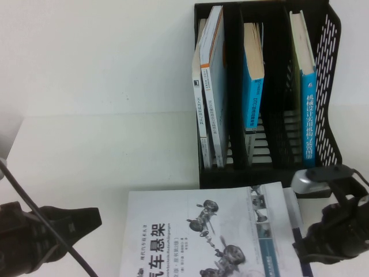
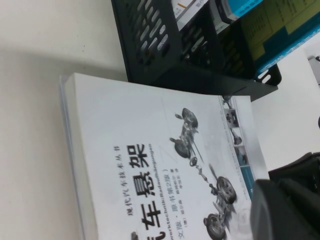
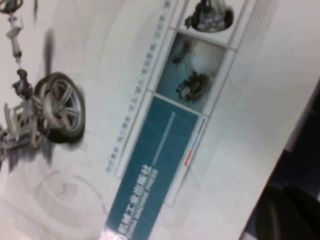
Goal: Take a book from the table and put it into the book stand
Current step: Push book with right arm
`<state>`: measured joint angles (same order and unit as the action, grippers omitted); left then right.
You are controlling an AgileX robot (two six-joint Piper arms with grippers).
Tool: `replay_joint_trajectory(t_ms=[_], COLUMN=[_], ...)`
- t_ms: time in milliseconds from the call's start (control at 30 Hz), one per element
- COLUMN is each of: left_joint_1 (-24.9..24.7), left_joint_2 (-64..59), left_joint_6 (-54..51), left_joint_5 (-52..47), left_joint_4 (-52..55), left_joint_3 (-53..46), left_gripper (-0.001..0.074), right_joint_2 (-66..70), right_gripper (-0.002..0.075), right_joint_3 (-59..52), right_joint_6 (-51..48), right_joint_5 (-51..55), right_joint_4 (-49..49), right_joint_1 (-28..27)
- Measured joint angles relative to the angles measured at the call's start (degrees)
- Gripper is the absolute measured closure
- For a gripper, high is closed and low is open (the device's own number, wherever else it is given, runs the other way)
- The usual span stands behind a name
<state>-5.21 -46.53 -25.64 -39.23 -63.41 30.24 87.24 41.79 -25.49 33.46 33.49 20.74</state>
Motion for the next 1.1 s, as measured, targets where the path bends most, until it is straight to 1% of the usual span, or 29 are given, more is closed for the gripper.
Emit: replay_joint_trajectory(t_ms=[133, 367, 567, 667, 733, 800, 900, 967, 1100], left_joint_1=[0.0, 0.0, 0.45, 2.71, 5.31, 9.11, 13.39, 14.62, 14.97], left_joint_2=[0.0, 0.0, 0.0, 0.0, 0.0, 0.0, -1.02, -2.39, -7.54], left_joint_6=[0.09, 1.19, 2.32, 3.18, 3.43, 3.75, 5.15, 4.93, 4.72], left_joint_5=[0.09, -0.31, -5.35, -10.29, -13.39, -16.48, -18.56, -19.62, -21.09], left_joint_4=[0.75, 1.95, 2.43, 3.94, 5.51, 7.0, 7.63, 7.63, 7.38], left_joint_3=[0.0, 0.0, 2.17, 4.89, 6.76, 8.77, 10.49, 10.84, 10.84], left_gripper=[0.0738, 0.0738, 0.0738, 0.0738, 0.0738, 0.0738, 0.0738, 0.0738, 0.0738], right_joint_2=[1.33, 3.48, 5.18, 5.2, 5.2, 5.33, 5.57, 5.57, 5.57], right_gripper=[0.072, 0.072, 0.072, 0.072, 0.072, 0.072, 0.072, 0.072, 0.072], right_joint_3=[2.05, 4.87, 5.45, 5.58, 5.58, 5.61, 5.61, 5.71, 5.71], right_joint_6=[0.24, 0.42, 0.86, 1.16, 1.25, 1.25, 1.05, 0.91, 0.67], right_joint_5=[0.0, 0.7, 1.91, 1.95, 2.08, 2.18, 2.18, 1.81, 0.85], right_joint_4=[0.21, 0.62, 1.07, 1.35, 1.63, 2.04, 2.59, 2.59, 3.21], right_joint_1=[1.9, 2.54, 2.54, 2.54, 2.54, 2.54, 2.89, 3.98, 6.14])
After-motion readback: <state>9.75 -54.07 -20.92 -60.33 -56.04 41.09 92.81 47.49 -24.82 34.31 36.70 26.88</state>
